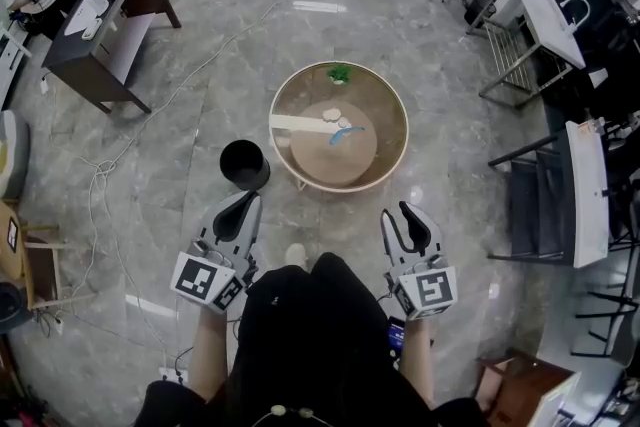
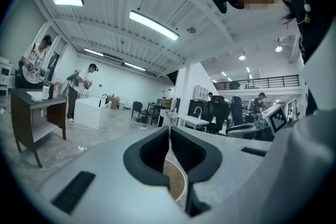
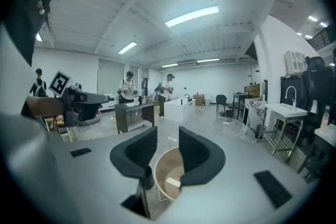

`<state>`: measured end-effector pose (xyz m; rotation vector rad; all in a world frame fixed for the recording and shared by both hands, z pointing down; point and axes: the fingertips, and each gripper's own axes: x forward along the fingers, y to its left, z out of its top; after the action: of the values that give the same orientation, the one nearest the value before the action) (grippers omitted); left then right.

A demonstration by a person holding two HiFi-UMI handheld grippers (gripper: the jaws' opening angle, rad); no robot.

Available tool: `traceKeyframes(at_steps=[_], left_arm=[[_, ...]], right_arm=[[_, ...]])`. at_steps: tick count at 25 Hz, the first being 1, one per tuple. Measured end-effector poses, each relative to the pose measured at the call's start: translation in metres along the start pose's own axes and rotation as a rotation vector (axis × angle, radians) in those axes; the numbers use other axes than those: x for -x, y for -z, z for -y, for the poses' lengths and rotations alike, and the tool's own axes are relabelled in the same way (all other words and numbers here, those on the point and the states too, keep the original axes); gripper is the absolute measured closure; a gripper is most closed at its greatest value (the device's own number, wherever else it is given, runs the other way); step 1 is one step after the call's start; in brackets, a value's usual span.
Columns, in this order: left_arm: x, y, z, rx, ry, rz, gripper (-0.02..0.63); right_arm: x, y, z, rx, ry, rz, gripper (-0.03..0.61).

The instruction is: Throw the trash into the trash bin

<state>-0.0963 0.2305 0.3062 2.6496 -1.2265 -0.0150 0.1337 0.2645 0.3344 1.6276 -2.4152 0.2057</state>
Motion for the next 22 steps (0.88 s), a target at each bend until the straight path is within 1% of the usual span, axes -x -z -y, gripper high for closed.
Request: traceKeyframes(at_steps=[4,6,8,11,15,17,19,22], left_arm=[[0.000,0.023,-0.009,0.017,0.028,-0.051,0.612],[-0.001,0.030,-0.008,0.026,0.045,-0.070,0.612],[-0.009,0.039,-0.009,0.025,0.051,-0.097,0.612],[-0.028,0.053,-0.013,0.026,0.056,-0.140,0.612],[-0.063,0.074,-0.030,0.082,0.056,-0.165,0.612],[-0.087,0.094,-0.043,0.113,0.031,-0.208,0.612],[-0.113,0.120,-0.057,0.144,0.009,-0.271,0.612],[-0.154,0.164,-0.073,0.214,0.003,-0.369,0.612]], right_arm=[[-0.006,0.018,-0.009,0.014,0.019,-0.086,0.449],[-0.010,0.025,-0.012,0.030,0.008,-0.108,0.449],[-0.018,0.035,-0.010,0.068,-0.013,-0.138,0.449],[-0.040,0.049,-0.006,0.150,-0.050,-0.186,0.445],[-0.082,0.071,0.007,0.223,-0.090,-0.254,0.443],[-0.109,0.087,0.020,0.244,-0.112,-0.277,0.443],[-0.137,0.108,0.036,0.273,-0.132,-0.315,0.443],[-0.178,0.144,0.061,0.327,-0.173,-0.386,0.443]])
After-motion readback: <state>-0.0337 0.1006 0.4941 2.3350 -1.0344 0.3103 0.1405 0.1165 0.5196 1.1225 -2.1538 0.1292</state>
